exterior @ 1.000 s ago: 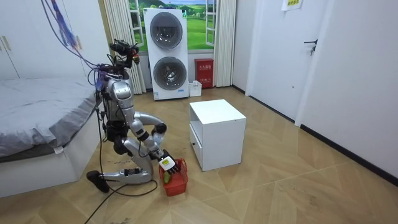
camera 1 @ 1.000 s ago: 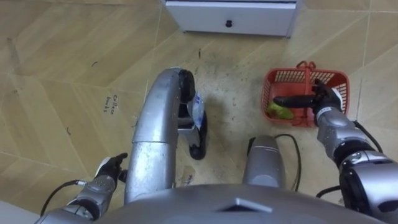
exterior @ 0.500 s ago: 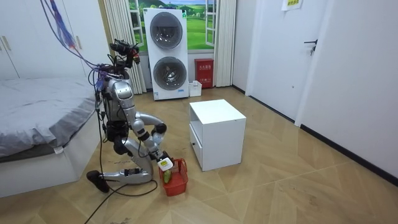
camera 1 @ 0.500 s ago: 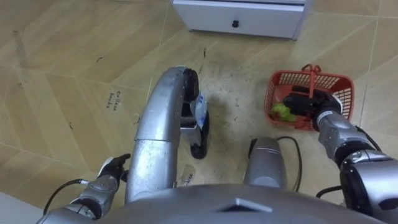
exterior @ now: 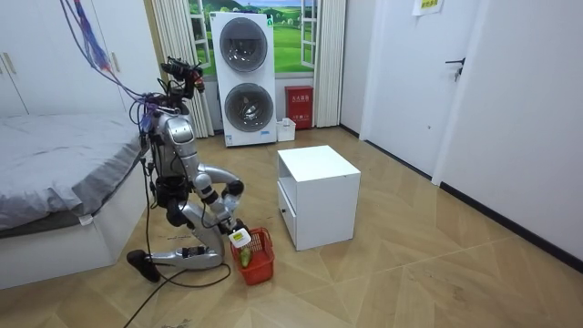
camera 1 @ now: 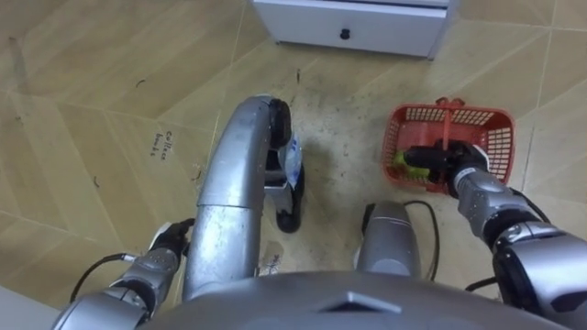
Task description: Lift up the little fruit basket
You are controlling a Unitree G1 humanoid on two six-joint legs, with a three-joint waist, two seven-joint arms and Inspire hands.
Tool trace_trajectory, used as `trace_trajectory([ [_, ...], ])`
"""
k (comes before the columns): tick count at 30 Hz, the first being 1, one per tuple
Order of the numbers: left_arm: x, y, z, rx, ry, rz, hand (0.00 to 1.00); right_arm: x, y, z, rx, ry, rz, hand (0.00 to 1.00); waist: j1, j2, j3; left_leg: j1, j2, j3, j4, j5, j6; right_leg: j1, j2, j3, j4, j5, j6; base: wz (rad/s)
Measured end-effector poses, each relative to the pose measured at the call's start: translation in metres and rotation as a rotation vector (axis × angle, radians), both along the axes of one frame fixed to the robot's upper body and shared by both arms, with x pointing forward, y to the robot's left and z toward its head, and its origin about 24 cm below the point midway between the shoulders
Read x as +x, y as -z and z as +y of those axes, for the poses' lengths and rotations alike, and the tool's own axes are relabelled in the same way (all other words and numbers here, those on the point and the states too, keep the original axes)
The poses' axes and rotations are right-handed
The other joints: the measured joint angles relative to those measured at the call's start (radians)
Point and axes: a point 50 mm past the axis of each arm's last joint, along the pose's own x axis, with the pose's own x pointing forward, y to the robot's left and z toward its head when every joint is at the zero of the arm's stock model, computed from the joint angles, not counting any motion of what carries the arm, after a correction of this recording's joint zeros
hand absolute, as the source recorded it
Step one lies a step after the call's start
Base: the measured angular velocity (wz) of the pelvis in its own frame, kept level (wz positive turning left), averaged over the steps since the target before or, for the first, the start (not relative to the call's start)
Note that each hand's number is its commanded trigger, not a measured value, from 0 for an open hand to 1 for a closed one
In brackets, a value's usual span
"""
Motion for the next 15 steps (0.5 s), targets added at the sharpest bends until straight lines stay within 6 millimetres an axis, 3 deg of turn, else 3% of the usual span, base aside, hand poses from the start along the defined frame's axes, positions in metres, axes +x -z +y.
trace_trajectory([
  [8,0.008,-0.002,0.001,0.013,0.021,-0.021,0.00,0.006,-0.001,0.009,-0.056,-0.076,-0.008,1.00,-0.004,-0.009,0.0052,-0.002,0.001,-0.023,0.021,0.000,0.002,0.019,0.023,-0.009,0.000,0.000,0.000,-0.01],
  [10,0.010,-0.003,0.001,0.011,0.011,-0.030,0.00,0.010,-0.004,0.015,-0.068,-0.102,-0.029,1.00,-0.006,-0.023,0.0091,0.000,-0.001,-0.027,0.023,0.000,0.002,0.025,0.026,-0.011,0.000,0.000,-0.001,0.00],
  [12,0.014,-0.004,0.000,0.006,0.012,-0.048,0.00,0.018,-0.008,0.022,-0.069,-0.135,-0.064,1.00,-0.008,-0.036,0.0068,0.003,-0.003,-0.034,0.031,-0.003,0.007,0.035,0.030,-0.012,-0.002,0.000,-0.001,0.00],
  [15,0.016,-0.004,0.000,0.006,0.008,-0.055,0.00,0.033,-0.019,0.033,-0.094,-0.216,-0.137,1.00,-0.031,-0.047,0.0067,0.010,-0.035,-0.060,0.041,-0.007,0.004,0.059,0.030,-0.015,-0.007,0.000,-0.001,-0.03],
])
